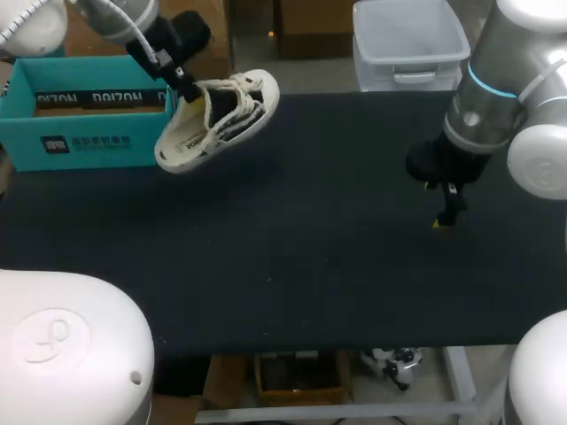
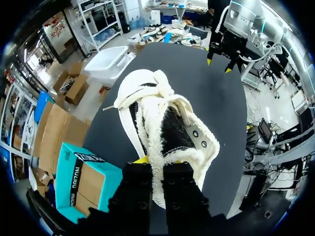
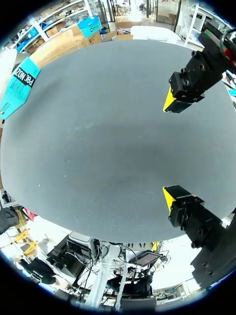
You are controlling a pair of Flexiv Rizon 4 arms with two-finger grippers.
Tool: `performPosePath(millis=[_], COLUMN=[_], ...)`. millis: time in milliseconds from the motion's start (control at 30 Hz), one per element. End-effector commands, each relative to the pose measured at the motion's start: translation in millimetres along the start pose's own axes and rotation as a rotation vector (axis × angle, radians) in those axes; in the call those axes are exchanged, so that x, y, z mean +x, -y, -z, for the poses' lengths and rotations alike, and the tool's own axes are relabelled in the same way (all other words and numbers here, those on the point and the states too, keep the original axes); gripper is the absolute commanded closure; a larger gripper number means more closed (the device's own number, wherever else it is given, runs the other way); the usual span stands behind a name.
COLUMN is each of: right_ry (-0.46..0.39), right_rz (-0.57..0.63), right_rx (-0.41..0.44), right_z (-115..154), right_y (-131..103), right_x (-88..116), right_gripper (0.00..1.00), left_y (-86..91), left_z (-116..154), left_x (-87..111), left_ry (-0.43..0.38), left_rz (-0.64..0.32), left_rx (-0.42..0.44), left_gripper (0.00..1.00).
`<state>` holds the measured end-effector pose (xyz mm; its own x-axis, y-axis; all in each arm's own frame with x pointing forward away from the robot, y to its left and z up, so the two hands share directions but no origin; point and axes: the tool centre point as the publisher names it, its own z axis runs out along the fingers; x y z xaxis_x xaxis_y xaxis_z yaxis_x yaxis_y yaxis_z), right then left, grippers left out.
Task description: Open the shoe tongue, take the insole out of the shoe, put the insole back into the shoe, and pack the shoe into the shoebox
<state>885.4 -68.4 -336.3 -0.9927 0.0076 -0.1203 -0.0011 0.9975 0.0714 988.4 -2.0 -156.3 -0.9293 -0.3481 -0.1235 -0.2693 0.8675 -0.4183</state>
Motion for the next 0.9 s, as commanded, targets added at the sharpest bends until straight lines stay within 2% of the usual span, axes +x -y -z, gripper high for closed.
performPosePath(millis=[33, 167, 467, 533, 833, 900], right_ry=[-0.001, -0.001, -0.001, -0.001, -0.001, -0.001], right_rz=[0.001, 0.001, 0.001, 0.001, 0.001, 0.001], right_rx=[0.0, 0.0, 0.0, 0.0, 0.0, 0.0], right_z=[0.5, 0.5, 0.5, 0.5, 0.5, 0.5], right_y=[0.7, 0.7, 0.7, 0.7, 0.7, 0.7], right_x=[0.5, 0.5, 0.5, 0.5, 0.5, 0.5], right_gripper=[0.0, 0.0, 0.0, 0.0, 0.0, 0.0], left_y=[-2.7, -14.1, -38.1, -49.3, -96.8, -110.5], left_z=[30.3, 41.4, 56.1, 54.9, 60.9, 62.7], left_x=[-20.3, -45.7, -114.4, -133.2, -189.3, -207.7], left_ry=[-0.024, -0.006, 0.05, 0.061, 0.087, 0.091], left_rz=[-0.213, -0.281, -0.281, -0.27, -0.223, -0.198], left_rx=[-0.059, -0.087, -0.108, -0.113, -0.096, -0.094], left_gripper=[1.0, 1.0, 1.0, 1.0, 1.0, 1.0])
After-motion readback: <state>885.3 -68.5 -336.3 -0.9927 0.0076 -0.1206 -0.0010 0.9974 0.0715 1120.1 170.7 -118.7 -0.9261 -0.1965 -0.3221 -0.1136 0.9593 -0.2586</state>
